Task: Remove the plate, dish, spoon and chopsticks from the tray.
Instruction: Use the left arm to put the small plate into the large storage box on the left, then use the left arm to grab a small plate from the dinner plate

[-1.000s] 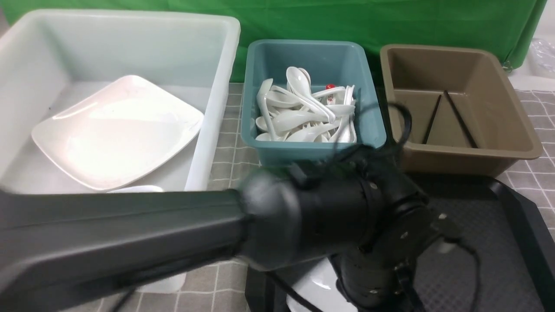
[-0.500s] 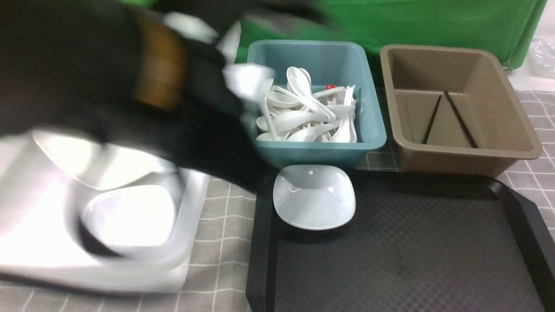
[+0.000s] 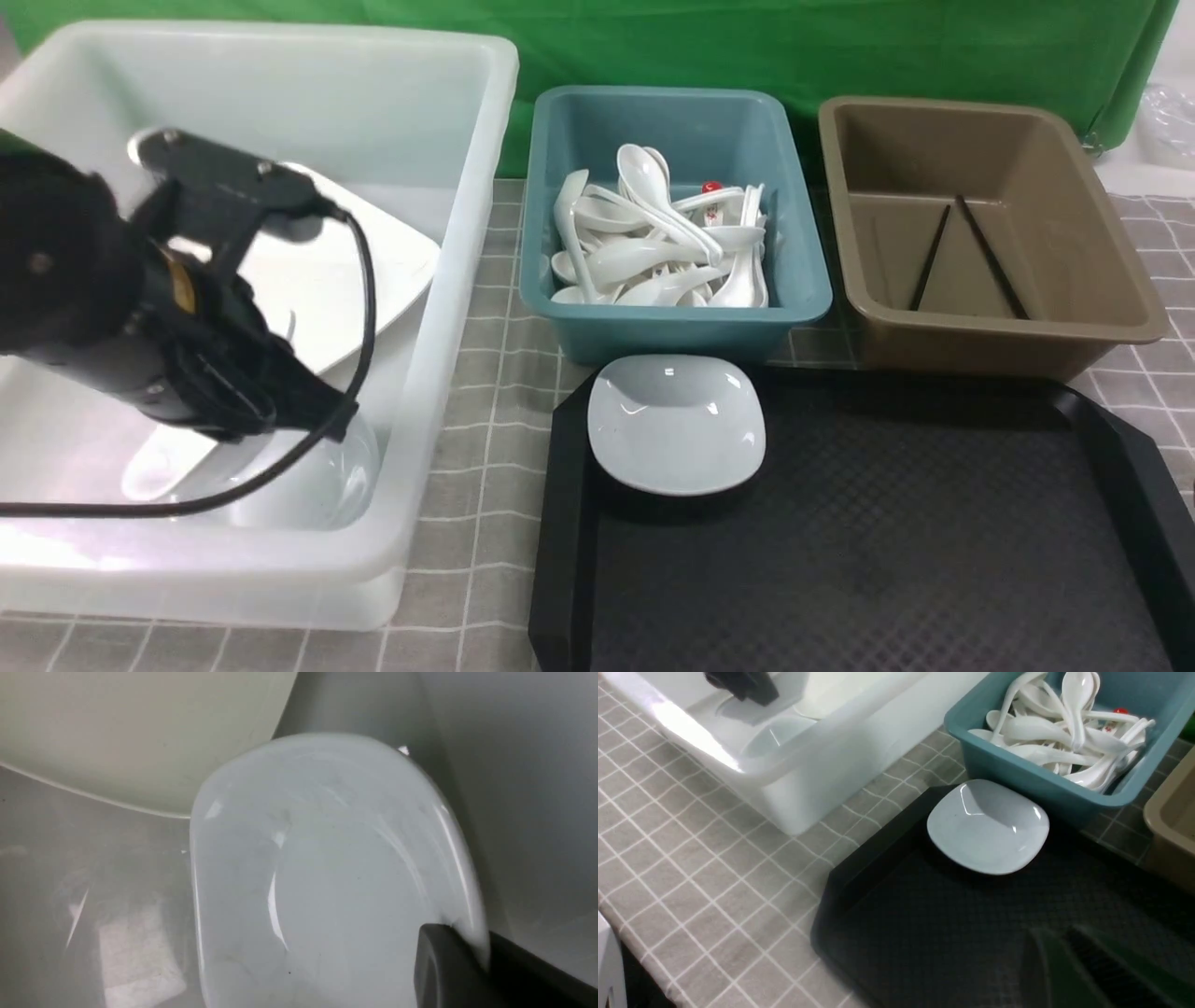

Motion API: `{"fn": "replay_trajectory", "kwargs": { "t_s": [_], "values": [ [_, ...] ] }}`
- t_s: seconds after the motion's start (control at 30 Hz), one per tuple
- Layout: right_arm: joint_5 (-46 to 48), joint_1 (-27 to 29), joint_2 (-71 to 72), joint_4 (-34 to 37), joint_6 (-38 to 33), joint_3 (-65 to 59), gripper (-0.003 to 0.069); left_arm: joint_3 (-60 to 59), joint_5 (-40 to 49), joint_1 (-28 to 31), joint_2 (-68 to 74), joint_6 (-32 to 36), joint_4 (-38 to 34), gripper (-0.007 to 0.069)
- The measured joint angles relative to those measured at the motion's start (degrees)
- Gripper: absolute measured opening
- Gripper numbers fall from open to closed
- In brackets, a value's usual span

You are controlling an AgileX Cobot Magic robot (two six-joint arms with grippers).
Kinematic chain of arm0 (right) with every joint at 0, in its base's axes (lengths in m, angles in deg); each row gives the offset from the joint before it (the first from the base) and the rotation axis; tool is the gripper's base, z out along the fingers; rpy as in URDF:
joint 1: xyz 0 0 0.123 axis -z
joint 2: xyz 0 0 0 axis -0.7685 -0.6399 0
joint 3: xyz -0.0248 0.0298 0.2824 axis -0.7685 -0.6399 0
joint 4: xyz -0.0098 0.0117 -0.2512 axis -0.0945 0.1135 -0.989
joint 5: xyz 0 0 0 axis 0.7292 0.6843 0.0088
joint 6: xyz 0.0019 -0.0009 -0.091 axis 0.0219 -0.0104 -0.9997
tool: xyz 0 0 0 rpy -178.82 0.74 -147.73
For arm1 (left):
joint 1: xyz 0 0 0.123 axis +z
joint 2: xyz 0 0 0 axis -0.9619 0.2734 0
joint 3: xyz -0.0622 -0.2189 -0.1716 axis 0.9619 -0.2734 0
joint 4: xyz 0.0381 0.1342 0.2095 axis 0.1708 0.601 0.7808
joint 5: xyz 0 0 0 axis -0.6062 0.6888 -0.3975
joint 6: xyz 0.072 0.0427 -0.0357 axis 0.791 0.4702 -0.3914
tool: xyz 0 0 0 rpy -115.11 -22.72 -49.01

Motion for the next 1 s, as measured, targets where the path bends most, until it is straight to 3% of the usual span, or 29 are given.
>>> {"fn": "replay_trajectory", "kwargs": {
  "t_s": [0.23, 0.37, 0.47, 0.5, 0.67, 0.73, 0.87, 0.97, 1.0],
  "values": [
    [0.02, 0.00, 0.00, 0.89, -0.05, 0.00, 0.0073, -0.30, -1.02, 0.21, 6.79, 1.16, 0.91, 0.0033],
    [0.31, 0.00, 0.00, 1.41, -0.21, 0.00, 0.0073, -0.30, -1.09, 0.21, 8.23, 1.16, -0.31, 0.0079],
    [1.92, 0.00, 0.00, 1.71, -0.28, 0.00, 0.0073, -0.18, -2.04, 0.32, 8.34, 1.16, -1.56, 0.0230],
    [1.92, 0.00, 0.00, 1.71, -0.28, 0.00, 0.0073, -0.18, -2.04, 0.32, 8.34, 1.16, -1.74, 0.0230],
    [2.63, 0.00, 0.00, 1.76, -0.29, 0.00, 0.0073, 3.03, -1.62, 0.32, 6.43, 1.16, -3.60, 0.0487],
    [2.63, 0.00, 0.00, 1.76, -0.29, 0.00, 0.0073, 5.91, -0.40, 0.32, 4.13, 1.16, -4.38, 0.0549],
    [2.74, 0.00, 0.00, 1.69, -1.79, 0.00, 0.0075, 11.57, 0.47, -0.39, 0.01, 4.12, -8.13, 0.0545],
    [4.90, 0.00, 0.00, -0.35, -2.48, 0.00, 0.0075, 16.35, 0.27, -5.40, -1.03, 8.61, -11.82, 0.0415],
    [4.90, 0.00, 0.00, -0.59, -2.40, 0.00, 0.0075, 16.61, 0.25, -5.86, -0.96, 8.76, -11.98, 0.0415]
  ]
}}
